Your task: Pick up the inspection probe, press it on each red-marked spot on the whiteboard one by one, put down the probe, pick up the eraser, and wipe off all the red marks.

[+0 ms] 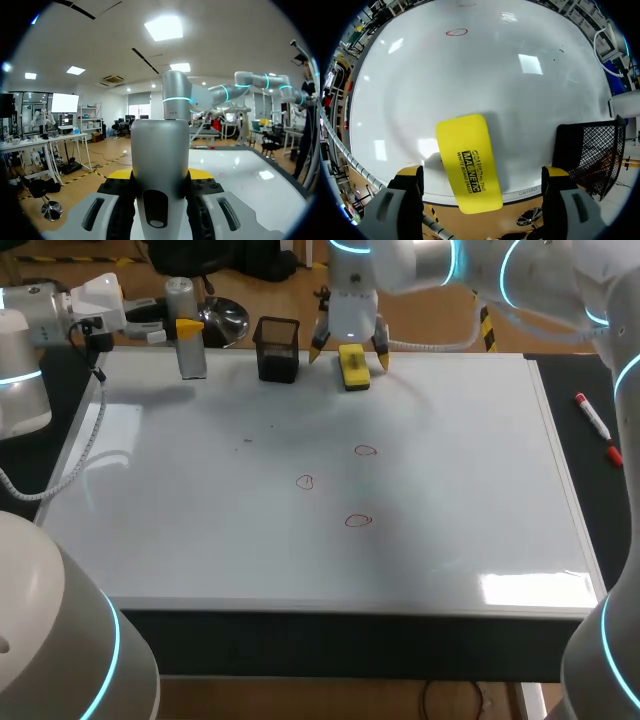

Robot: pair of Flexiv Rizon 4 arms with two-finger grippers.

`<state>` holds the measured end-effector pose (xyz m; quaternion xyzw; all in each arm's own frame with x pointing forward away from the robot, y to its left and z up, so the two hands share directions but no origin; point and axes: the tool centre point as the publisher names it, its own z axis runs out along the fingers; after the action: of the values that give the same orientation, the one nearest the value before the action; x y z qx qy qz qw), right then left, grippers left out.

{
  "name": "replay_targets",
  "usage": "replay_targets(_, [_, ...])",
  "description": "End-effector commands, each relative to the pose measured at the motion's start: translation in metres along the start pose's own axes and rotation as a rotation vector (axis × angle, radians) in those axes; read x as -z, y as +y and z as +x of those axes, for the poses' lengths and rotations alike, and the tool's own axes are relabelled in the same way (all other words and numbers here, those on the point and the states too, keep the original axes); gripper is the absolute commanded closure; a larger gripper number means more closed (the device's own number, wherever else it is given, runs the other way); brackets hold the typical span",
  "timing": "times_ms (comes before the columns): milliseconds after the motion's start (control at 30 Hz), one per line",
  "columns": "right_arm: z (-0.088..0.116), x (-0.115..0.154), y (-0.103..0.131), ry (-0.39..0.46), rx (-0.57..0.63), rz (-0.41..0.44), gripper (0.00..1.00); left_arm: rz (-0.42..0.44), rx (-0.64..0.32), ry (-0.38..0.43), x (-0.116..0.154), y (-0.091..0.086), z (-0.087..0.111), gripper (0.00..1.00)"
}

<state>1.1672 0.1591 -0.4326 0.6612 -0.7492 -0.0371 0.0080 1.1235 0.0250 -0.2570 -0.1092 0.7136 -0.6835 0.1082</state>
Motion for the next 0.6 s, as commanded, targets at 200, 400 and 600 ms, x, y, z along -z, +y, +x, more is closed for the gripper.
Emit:
replay_targets(200, [0.009,-0.001,0.015,-0.044,0.047,0.028,0.0,0.001,-0.002,-0.003,0.0,-0.001,0.001,1.0])
replay_targets(400, [0.007,-0.005,0.017,-0.046,0.083,0.015,0.0,0.001,-0.002,-0.003,0.0,-0.001,0.001,1.0])
replay_targets(600, [0.006,-0.01,0.016,-0.02,0.1,0.003,0.0,0.001,-0.002,-0.003,0.0,-0.001,0.001,1.0])
